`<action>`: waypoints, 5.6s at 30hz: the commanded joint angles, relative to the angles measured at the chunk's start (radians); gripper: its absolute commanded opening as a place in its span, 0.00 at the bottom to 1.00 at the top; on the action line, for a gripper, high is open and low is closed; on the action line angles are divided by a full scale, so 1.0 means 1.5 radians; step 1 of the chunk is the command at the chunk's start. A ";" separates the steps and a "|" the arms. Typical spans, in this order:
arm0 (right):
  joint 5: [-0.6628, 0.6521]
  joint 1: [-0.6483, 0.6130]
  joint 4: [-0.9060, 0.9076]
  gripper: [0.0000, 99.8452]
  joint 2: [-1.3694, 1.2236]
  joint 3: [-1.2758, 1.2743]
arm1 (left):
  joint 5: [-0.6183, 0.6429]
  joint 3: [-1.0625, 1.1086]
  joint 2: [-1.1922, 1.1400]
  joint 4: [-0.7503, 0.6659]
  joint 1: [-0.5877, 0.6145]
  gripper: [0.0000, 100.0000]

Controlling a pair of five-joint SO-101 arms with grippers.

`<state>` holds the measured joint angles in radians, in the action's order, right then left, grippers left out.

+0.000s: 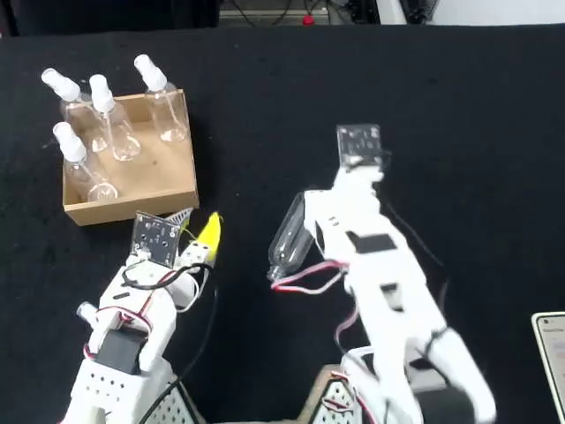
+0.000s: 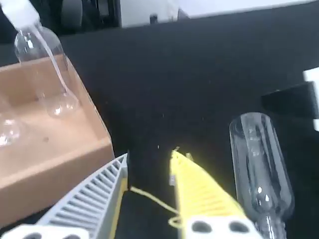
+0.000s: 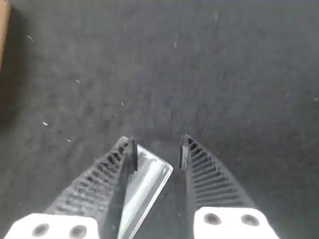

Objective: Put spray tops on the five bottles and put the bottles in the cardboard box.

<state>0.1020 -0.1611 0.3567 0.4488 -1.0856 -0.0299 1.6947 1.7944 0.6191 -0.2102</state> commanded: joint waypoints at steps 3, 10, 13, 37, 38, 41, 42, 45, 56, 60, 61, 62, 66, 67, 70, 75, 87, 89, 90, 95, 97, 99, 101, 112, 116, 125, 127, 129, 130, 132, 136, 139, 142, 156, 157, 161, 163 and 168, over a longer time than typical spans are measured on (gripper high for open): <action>0.094 0.027 0.045 0.13 -0.072 0.095 | -0.004 0.004 0.002 0.021 -0.010 0.17; 0.184 0.041 0.161 0.13 -0.078 0.137 | -0.004 0.004 -0.001 0.021 -0.010 0.17; 0.184 0.009 0.166 0.13 -0.078 0.137 | -0.004 0.004 -0.001 0.021 -0.010 0.17; 0.014 0.088 0.319 0.13 -0.080 0.259 | -0.005 0.005 0.001 0.055 -0.009 0.17; 0.002 0.076 0.319 0.13 -0.081 0.257 | -0.005 0.005 0.002 0.070 -0.010 0.17; -0.040 0.026 0.320 0.13 -0.106 0.250 | -0.039 0.005 0.003 0.103 -0.054 0.17; -0.062 0.014 0.324 0.13 -0.118 0.252 | -0.076 0.005 0.003 0.118 -0.087 0.17; -0.105 0.006 0.319 0.13 -0.148 0.256 | -0.172 0.005 0.002 0.159 -0.193 0.17; -0.103 0.007 0.319 0.13 -0.217 0.298 | -0.195 -0.004 0.003 0.168 -0.269 0.17; -0.103 0.007 0.319 0.13 -0.243 0.315 | -0.196 0.001 -0.001 0.169 -0.299 0.17; -0.103 0.007 0.320 0.13 -0.248 0.319 | -0.197 0.004 -0.001 0.169 -0.298 0.17; -0.103 0.007 0.322 0.13 -0.251 0.321 | -0.198 0.004 -0.002 0.169 -0.298 0.17; -0.103 0.008 0.323 0.13 -0.252 0.326 | -0.196 0.005 0.002 0.184 -0.298 0.17; -0.103 0.008 0.324 0.13 -0.252 0.326 | -0.196 0.005 0.003 0.191 -0.298 0.17; -0.103 0.008 0.324 0.13 -0.254 0.324 | -0.196 -0.016 0.003 0.204 -0.297 0.17; -0.103 0.007 0.324 0.13 -0.256 0.325 | -0.195 -0.084 0.003 0.286 -0.302 0.17; -0.103 0.007 0.323 0.13 -0.257 0.323 | -0.202 -0.003 0.003 0.206 -0.280 0.18; -0.103 0.007 0.324 0.13 -0.257 0.323 | -0.202 -0.005 0.003 0.202 -0.242 0.18; -0.103 0.007 0.324 0.13 -0.257 0.323 | -0.203 -0.011 0.003 0.203 -0.220 0.18; -0.105 0.004 0.325 0.13 -0.257 0.322 | -0.268 -0.026 0.003 0.202 -0.126 0.18; -0.106 0.004 0.325 0.13 -0.257 0.322 | -0.277 -0.027 0.003 0.199 -0.099 0.18; -0.106 0.004 0.330 0.13 -0.255 0.322 | -0.276 -0.030 0.003 0.189 -0.081 0.18; -0.107 0.002 0.350 0.13 -0.252 0.326 | -0.276 -0.026 0.003 0.170 -0.064 0.18; -0.102 -0.062 0.352 0.13 -0.255 0.326 | -0.275 -0.093 0.003 0.267 -0.127 0.17; -0.100 -0.029 0.352 0.13 -0.251 0.337 | -0.275 -0.119 0.003 0.326 -0.207 0.17; -0.029 0.064 0.356 0.13 -0.256 0.368 | -0.275 -0.035 0.003 0.233 -0.230 0.18; -0.029 0.064 0.357 0.13 -0.256 0.367 | -0.275 -0.026 0.002 0.217 -0.228 0.18; -0.029 0.062 0.357 0.13 -0.257 0.364 | -0.275 -0.020 0.002 0.215 -0.231 0.18; -0.029 0.062 0.357 0.13 -0.257 0.364 | -0.275 -0.018 0.002 0.213 -0.231 0.18; -0.029 0.063 0.357 0.13 -0.257 0.364 | -0.275 -0.019 0.002 0.215 -0.228 0.18; -0.029 0.063 0.358 0.13 -0.257 0.363 | -0.275 -0.053 0.003 0.235 -0.196 0.18; -0.029 0.062 0.358 0.13 -0.257 0.363 | -0.274 -0.104 0.003 0.266 -0.144 0.18; -0.029 0.062 0.358 0.13 -0.257 0.363 | -0.261 -0.136 0.003 0.300 -0.135 0.18; -0.029 0.061 0.357 0.13 -0.257 0.364 | -0.223 -0.076 -0.002 0.260 -0.207 0.28; -0.029 0.061 0.357 0.13 -0.257 0.364 | -0.229 -0.062 -0.003 0.247 -0.207 0.28; -0.029 0.061 0.357 0.13 -0.258 0.363 | -0.264 -0.013 -0.003 0.208 -0.207 0.28; -0.029 0.061 0.357 0.13 -0.258 0.363 | -0.264 -0.007 -0.002 0.198 -0.206 0.28; -0.029 0.061 0.358 0.13 -0.258 0.360 | -0.266 -0.004 0.002 0.190 -0.185 0.28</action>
<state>0.0499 -0.0767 0.8830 0.0591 -0.5915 -0.4227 1.6717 1.7944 0.9306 -0.5063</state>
